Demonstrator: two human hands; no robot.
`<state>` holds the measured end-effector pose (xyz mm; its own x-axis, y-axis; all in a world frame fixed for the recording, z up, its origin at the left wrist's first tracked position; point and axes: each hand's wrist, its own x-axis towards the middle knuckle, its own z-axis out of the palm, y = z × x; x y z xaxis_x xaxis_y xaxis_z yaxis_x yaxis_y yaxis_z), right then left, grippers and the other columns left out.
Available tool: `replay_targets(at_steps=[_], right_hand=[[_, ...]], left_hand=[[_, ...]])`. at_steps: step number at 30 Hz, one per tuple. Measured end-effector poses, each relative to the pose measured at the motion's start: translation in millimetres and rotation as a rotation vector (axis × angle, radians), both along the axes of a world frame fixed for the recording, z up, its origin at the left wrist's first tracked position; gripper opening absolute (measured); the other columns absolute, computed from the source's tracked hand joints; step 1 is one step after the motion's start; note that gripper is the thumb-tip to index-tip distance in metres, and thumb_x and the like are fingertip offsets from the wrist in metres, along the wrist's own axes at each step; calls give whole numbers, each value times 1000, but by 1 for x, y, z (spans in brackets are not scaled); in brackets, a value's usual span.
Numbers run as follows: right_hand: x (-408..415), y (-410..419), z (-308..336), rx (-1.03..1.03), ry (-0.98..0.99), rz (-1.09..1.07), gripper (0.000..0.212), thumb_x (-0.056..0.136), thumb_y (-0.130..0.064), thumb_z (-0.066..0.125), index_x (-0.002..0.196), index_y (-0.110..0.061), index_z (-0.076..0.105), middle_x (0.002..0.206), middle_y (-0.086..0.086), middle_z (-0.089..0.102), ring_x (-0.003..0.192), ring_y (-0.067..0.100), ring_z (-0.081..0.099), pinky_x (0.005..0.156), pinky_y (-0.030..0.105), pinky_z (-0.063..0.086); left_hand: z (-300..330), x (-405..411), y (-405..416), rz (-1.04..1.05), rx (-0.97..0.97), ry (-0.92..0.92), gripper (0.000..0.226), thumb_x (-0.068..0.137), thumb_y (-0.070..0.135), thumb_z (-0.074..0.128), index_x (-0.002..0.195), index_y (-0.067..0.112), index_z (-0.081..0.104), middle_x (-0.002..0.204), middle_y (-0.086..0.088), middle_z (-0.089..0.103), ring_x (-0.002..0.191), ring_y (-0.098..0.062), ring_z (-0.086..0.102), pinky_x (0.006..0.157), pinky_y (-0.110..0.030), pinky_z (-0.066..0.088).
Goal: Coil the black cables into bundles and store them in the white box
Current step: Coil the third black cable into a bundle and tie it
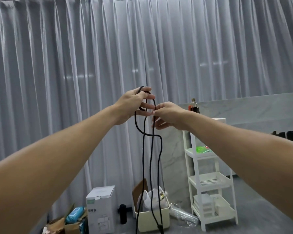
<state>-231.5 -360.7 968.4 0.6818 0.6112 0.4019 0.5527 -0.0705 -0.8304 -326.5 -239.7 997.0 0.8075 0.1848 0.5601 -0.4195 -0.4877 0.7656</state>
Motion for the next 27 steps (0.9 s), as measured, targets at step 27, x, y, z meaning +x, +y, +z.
replay_targets(at_steps=[27], right_hand=[[7,-4,42,370,-97,-85,11,105,-18,47,95,-18,52,95,2,74,66,11,68,54,22,46]], left_hand=[[-17,30,22,43,-66,200,26,98,26,57,121,14,56,117,-2,68,104,-21,69,77,-32,58]])
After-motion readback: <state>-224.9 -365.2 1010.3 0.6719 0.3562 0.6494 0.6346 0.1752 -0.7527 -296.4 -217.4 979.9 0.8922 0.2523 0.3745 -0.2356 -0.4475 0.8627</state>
